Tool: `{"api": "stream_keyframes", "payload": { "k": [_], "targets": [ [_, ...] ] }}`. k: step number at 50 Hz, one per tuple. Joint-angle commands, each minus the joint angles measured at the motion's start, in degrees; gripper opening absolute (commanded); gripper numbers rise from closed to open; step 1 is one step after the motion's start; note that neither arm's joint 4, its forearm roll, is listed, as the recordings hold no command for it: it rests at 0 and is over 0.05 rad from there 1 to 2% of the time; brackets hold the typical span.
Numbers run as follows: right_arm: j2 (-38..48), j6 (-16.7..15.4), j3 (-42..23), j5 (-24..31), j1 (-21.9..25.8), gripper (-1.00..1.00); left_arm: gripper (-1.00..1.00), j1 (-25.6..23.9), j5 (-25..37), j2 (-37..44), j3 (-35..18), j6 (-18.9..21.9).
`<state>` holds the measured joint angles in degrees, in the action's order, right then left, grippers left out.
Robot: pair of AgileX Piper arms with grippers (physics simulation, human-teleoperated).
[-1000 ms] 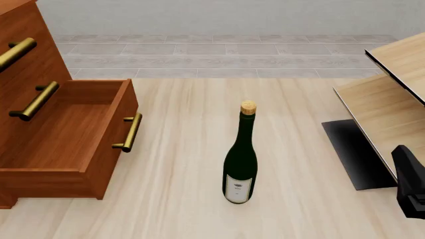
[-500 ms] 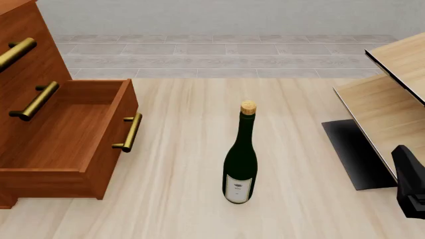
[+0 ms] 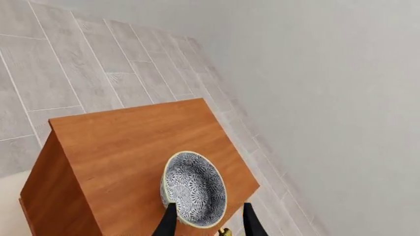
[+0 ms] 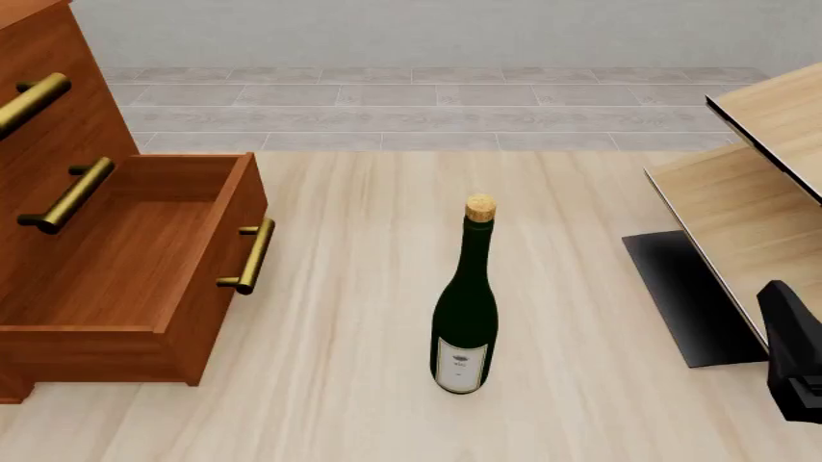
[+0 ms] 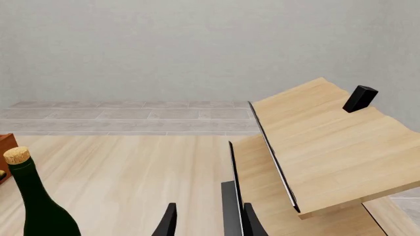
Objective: Put the bowl on top of the cabinet.
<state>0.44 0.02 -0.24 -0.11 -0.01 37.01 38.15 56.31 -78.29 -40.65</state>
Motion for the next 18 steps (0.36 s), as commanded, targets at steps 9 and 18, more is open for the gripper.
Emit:
{"api": "stream_keyframes", "payload": {
  "k": [9, 18],
  "targets": [
    [0.0, 0.0, 0.0, 0.0, 0.0, 1.0, 1.0, -0.4, 1.5, -1.5, -2.5, -0.4],
    [0.0, 0.0, 0.0, 0.0, 0.0, 1.0, 1.0, -1.2, 2.2, -1.8, -3.8, -0.6]
  ]
}}
